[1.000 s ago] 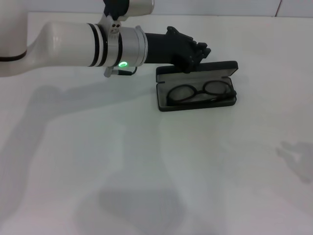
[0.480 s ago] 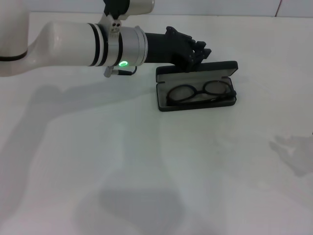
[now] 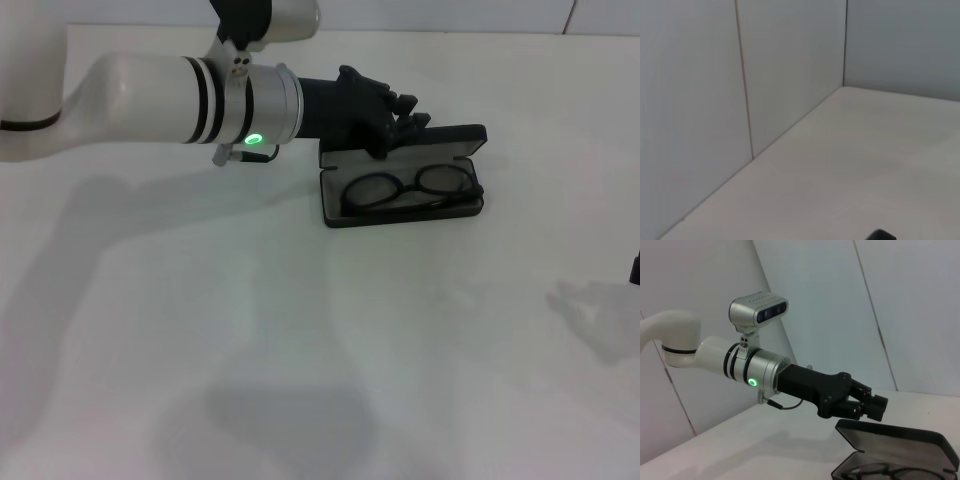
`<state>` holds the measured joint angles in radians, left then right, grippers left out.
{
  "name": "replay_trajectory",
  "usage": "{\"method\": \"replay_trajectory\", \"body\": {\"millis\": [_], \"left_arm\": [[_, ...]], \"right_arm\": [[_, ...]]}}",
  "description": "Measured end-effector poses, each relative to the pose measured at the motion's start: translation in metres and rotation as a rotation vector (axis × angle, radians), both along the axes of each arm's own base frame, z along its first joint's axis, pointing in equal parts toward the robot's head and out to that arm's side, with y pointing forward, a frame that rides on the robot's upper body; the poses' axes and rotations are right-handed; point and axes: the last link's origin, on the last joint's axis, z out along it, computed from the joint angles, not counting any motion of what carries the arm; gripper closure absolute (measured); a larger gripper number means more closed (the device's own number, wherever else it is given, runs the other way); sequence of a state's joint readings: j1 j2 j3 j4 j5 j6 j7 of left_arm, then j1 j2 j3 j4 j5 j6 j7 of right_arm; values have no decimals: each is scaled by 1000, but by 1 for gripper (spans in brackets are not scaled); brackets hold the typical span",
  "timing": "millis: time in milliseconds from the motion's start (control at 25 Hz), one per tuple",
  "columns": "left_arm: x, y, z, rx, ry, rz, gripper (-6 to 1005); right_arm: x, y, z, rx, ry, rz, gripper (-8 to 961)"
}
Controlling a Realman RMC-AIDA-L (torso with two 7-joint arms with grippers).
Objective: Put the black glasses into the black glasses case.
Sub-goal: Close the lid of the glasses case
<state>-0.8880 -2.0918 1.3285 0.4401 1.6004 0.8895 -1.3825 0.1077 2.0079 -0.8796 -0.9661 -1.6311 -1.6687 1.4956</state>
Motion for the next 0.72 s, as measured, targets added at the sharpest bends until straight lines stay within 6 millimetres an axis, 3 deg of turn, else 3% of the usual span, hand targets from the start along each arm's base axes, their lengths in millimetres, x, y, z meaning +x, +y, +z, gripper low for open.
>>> {"method": "replay_trajectory", "body": {"millis": [720], "left_arm": [[-4,-5,-13,-6,49,5,753]], "right_arm": [[2,0,-10,-20,28,-1,674]]}}
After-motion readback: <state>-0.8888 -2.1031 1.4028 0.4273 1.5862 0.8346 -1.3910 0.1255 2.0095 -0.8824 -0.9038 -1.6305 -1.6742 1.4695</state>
